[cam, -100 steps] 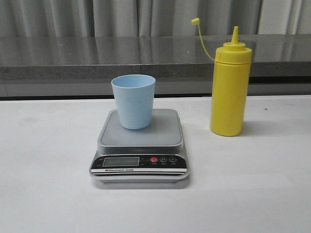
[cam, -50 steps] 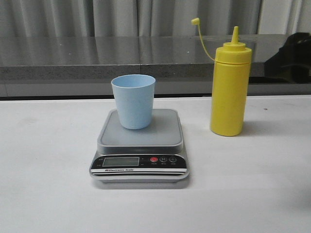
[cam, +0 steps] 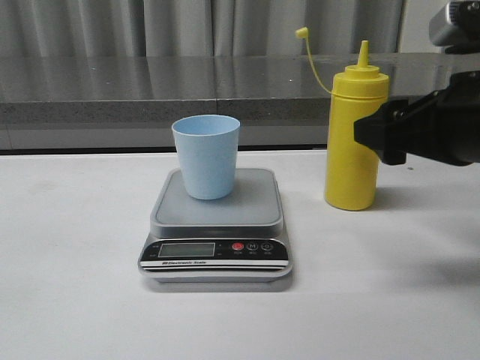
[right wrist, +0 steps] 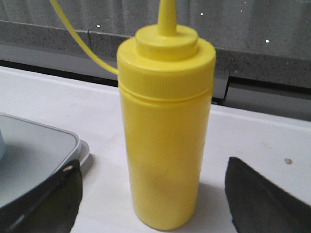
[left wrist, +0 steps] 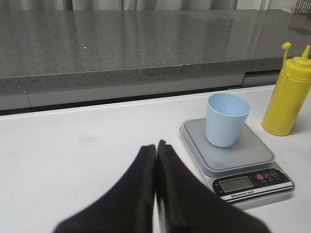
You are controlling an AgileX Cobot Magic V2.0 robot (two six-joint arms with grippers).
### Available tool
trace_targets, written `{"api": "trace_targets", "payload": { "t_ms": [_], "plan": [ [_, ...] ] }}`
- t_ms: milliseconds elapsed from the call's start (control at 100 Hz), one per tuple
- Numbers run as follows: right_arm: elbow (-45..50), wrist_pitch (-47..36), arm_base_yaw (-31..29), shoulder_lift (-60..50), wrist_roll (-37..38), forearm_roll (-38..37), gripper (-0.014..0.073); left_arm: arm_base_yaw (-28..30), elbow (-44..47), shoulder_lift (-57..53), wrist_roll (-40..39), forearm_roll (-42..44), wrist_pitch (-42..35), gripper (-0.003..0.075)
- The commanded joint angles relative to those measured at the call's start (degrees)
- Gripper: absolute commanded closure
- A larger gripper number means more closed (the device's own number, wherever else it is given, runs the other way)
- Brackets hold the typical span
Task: Pour seasoning into cup on scale with both arms
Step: 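Move the right gripper to the yellow squeeze bottle and grasp it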
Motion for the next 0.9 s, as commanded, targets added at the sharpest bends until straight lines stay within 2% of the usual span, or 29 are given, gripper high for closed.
{"api": "trace_targets", "payload": {
  "t_ms": [0,140,890],
  "plan": [
    [-2.31,-7.79,0.13,1.25,1.95,-0.57,0.0004,0.04,-1.4,0.55,-0.5,-0.66,-4.11,0.0741],
    [-4.28,-10.28,0.13,4.92,2.46,-0.18,0.0004,0.04,-1.4,0.55,-0.5,-0.66,-4.11,0.0741],
    [-17.61,-7.97,0.13,13.67,3.92,0.95,0.0004,0.04,-1.4,0.55,-0.5,-0.66,-4.11,0.0741]
  ]
}}
